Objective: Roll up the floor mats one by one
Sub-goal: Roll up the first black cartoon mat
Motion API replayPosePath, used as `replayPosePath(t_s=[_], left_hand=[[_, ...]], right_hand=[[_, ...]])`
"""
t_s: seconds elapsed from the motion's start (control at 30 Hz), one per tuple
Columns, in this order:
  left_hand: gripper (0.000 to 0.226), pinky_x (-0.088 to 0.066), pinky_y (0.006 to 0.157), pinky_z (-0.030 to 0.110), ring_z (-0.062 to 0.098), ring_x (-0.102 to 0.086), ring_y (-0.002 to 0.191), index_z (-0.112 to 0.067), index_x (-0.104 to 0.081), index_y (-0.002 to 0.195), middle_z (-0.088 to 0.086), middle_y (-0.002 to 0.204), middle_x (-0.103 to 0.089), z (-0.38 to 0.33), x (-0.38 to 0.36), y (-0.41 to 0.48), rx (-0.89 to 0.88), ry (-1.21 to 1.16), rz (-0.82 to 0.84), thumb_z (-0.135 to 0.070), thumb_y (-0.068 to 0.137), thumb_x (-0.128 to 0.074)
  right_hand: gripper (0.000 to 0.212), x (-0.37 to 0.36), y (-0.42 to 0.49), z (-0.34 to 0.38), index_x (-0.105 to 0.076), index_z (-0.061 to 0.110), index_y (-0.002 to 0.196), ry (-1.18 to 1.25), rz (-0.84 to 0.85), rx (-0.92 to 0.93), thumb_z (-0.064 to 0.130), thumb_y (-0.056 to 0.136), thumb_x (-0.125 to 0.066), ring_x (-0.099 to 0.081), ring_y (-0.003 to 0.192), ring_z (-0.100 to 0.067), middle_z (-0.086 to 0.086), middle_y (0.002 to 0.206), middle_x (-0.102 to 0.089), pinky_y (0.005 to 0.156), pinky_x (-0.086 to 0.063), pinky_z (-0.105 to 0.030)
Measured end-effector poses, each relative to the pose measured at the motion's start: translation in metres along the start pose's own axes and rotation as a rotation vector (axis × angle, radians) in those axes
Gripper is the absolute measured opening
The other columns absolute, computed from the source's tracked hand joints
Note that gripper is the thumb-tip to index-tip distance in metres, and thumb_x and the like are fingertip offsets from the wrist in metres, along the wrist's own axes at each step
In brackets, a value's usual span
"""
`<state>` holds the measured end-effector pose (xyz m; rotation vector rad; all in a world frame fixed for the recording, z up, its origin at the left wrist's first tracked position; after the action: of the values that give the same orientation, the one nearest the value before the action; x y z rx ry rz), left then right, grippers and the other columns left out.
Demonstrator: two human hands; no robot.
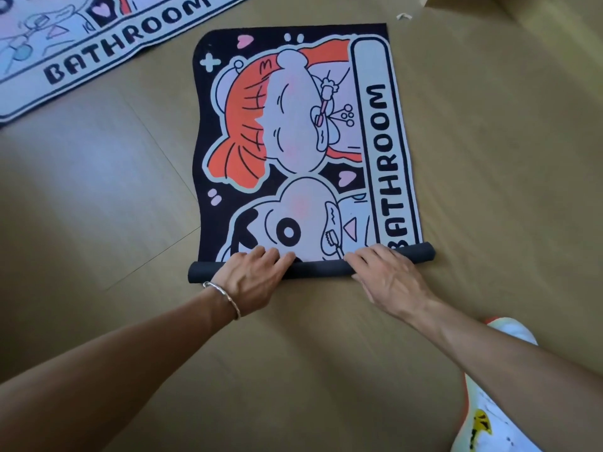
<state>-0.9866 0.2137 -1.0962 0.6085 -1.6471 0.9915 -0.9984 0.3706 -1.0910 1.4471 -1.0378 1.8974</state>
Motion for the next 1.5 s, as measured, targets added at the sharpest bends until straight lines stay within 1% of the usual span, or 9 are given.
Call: replayPosePath(t_s=[0.13,0.27,0.37,0.5,0.7,0.9,1.03,1.2,1.5], left_hand=[[0.043,-0.032,0.036,0.025,0.02,-0.052,0.06,-0.015,-0.054,0.096,0.002,0.078,-0.055,0.004,0.009,0.004,-0.007,-0.008,-0.052,0.0,0.058,-0.066],[0.022,-0.043,0.048,0.033,0.022,-0.053,0.068,-0.013,-0.063,0.091,0.005,0.085,-0.056,0.006,0.014,0.008,-0.009,0.061,-0.084,-0.011,0.076,-0.046],[0.03,-0.04,0.053,0.034,0.023,-0.052,0.067,-0.012,-0.062,0.087,0.004,0.081,-0.055,0.002,0.012,0.007,0.003,0.044,-0.06,-0.034,0.088,-0.042],[0.027,-0.04,0.052,0.033,0.023,-0.056,0.066,-0.011,-0.065,0.103,0.002,0.077,-0.058,0.008,0.016,0.016,0.065,0.051,-0.043,-0.029,0.082,-0.062],[0.023,-0.031,0.062,0.032,0.021,-0.048,0.096,-0.023,-0.042,0.12,0.0,0.102,-0.05,0.024,0.017,0.029,0.226,-0.073,-0.018,-0.029,0.1,-0.033],[0.027,-0.039,0.058,0.033,0.024,-0.054,0.074,-0.017,-0.066,0.101,0.004,0.083,-0.056,0.023,0.021,0.03,0.093,0.061,-0.133,-0.034,0.089,-0.049],[0.035,-0.043,0.055,0.034,0.026,-0.055,0.072,-0.012,-0.063,0.106,0.007,0.084,-0.057,0.02,0.015,0.027,0.057,0.082,-0.064,-0.036,0.081,-0.066],[0.036,-0.035,0.062,0.033,0.025,-0.053,0.093,-0.022,-0.034,0.136,0.004,0.105,-0.055,0.024,0.024,0.033,0.099,-0.025,-0.01,-0.032,0.101,-0.032],[0.038,-0.038,0.063,0.031,0.021,-0.056,0.1,-0.032,-0.033,0.138,-0.001,0.11,-0.056,-0.01,-0.003,0.003,-0.022,-0.139,0.176,-0.038,0.101,-0.026]], right_hand=[[0.028,0.009,0.01,-0.006,-0.065,0.012,0.081,0.027,-0.055,-0.032,0.005,0.061,-0.084,-0.059,0.068,-0.024,-0.006,0.089,-0.063,0.067,-0.052,-0.034],[0.024,0.012,0.02,-0.009,-0.067,0.013,0.082,0.005,-0.045,-0.065,0.007,0.063,-0.081,-0.056,0.067,-0.024,-0.003,0.079,-0.06,0.063,-0.048,-0.035],[0.02,0.012,0.027,-0.013,-0.066,0.012,0.094,0.046,-0.013,-0.1,0.009,0.076,-0.074,-0.054,0.066,-0.026,-0.004,0.079,-0.061,0.066,-0.046,-0.037],[0.031,0.013,0.03,-0.013,-0.061,0.013,0.092,0.056,-0.007,-0.102,0.0,0.067,-0.075,-0.055,0.066,-0.026,-0.005,0.087,-0.059,0.068,-0.046,-0.036],[0.033,0.017,0.028,-0.006,-0.066,0.008,0.101,-0.089,0.002,-0.074,0.018,0.069,-0.067,-0.057,0.087,-0.029,-0.01,0.101,-0.062,0.078,-0.049,-0.042],[0.033,0.015,0.047,-0.011,-0.052,0.016,0.126,-0.027,0.122,-0.105,0.035,0.1,-0.042,-0.048,0.105,-0.023,-0.001,0.116,-0.057,0.087,-0.042,-0.032],[0.03,0.019,0.055,-0.02,-0.049,0.019,0.124,0.048,0.131,-0.139,0.036,0.102,-0.038,-0.052,0.097,-0.022,0.0,0.105,-0.06,0.077,-0.045,-0.033],[0.03,0.02,0.057,-0.018,-0.051,0.018,0.12,0.017,0.142,-0.12,0.033,0.103,-0.031,-0.053,0.091,-0.024,-0.003,0.099,-0.059,0.083,-0.039,-0.033],[0.045,0.001,0.011,0.013,-0.038,0.014,0.14,-0.058,0.287,-0.009,0.029,0.097,-0.039,-0.05,0.113,-0.028,-0.008,0.133,-0.045,0.104,-0.034,-0.042]])
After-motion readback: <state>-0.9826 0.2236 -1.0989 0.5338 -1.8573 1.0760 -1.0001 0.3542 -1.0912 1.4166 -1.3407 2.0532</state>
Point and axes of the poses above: each hand's wrist, its own y-axis towards the middle knuckle, its own x-axis out of the back of the hand, z = x × y, the point moved 9 cm from there along y, towards the middle knuckle
